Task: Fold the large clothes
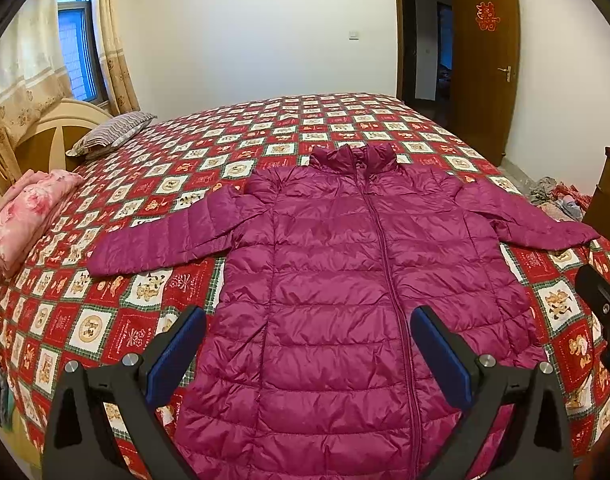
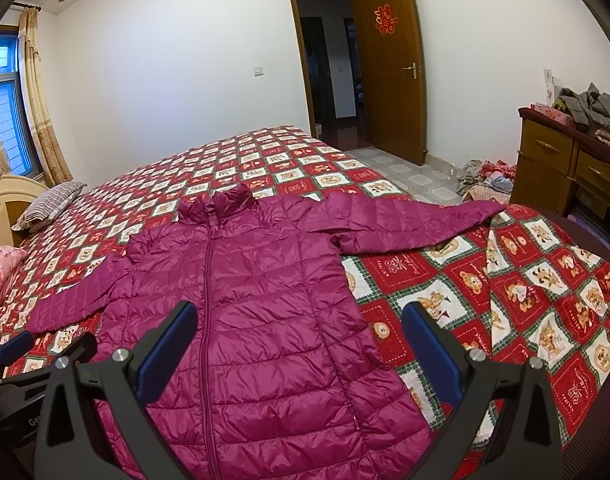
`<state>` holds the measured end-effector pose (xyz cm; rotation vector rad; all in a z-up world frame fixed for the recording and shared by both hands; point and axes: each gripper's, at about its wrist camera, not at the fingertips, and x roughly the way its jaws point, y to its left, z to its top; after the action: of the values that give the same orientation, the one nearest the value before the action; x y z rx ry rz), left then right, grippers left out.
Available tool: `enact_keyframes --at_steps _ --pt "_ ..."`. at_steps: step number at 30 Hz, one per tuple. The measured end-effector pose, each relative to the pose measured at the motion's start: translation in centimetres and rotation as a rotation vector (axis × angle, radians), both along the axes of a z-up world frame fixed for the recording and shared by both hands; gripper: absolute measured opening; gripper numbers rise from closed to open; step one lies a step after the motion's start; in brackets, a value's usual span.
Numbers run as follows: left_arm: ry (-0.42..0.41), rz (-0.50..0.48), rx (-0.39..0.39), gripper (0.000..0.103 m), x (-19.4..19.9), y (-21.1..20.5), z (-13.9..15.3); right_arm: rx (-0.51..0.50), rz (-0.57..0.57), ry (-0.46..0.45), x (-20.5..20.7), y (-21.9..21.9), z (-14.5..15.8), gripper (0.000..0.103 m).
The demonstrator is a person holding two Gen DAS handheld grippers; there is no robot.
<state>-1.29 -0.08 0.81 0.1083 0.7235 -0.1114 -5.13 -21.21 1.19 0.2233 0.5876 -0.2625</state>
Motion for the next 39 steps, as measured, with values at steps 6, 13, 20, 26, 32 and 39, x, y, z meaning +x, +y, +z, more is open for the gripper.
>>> enact_keyframes --at_steps 6,13,20,26,32,39 --pt "-0.002 -0.001 0.000 0.102 -0.12 -0.08 0.11 -0.002 0.001 -0.002 0.08 0.05 0.23 0.103" --pt "-0.001 0.000 -0.001 0.102 -0.13 -0.08 0.09 -0.003 0.001 -0.004 0.04 0.05 0.27 0.103" --pt "-0.001 -0.002 -0.002 0.102 -0.22 -0.16 0.15 -0.003 0.002 -0.003 0.04 0.10 0.21 0.103" --pt "-0.002 -0.003 -0.004 0.102 -0.29 -0.27 0.31 -0.004 0.004 -0.003 0.06 0.16 0.44 0.103" --pt "-0.002 -0.004 -0.005 0.102 -0.31 -0.24 0.31 -0.004 0.005 -0.004 0.07 0.21 0.43 0.103" --pt "-0.009 -0.005 -0.013 0.102 -0.45 -0.26 0.81 -0.011 0.006 -0.011 0.16 0.43 0.92 0.103"
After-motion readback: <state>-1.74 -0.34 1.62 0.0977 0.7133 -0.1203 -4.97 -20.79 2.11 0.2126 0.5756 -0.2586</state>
